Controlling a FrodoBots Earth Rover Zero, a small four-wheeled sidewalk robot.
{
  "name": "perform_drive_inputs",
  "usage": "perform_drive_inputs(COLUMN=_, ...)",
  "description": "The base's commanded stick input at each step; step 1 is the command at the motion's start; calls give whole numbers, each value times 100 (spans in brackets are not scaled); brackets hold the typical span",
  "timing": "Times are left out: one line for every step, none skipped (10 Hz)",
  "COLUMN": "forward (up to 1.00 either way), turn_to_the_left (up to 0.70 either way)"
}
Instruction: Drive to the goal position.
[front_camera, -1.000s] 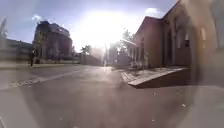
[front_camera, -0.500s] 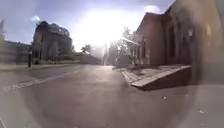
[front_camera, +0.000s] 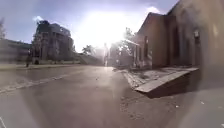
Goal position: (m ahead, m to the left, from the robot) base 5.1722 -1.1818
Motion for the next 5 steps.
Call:
perform_drive_inputs(forward=70, turn_to_the_left=0)
perform_drive_inputs(forward=70, turn_to_the_left=0)
perform_drive_inputs(forward=70, turn_to_the_left=0)
perform_drive_inputs(forward=70, turn_to_the_left=0)
perform_drive_inputs(forward=70, turn_to_the_left=0)
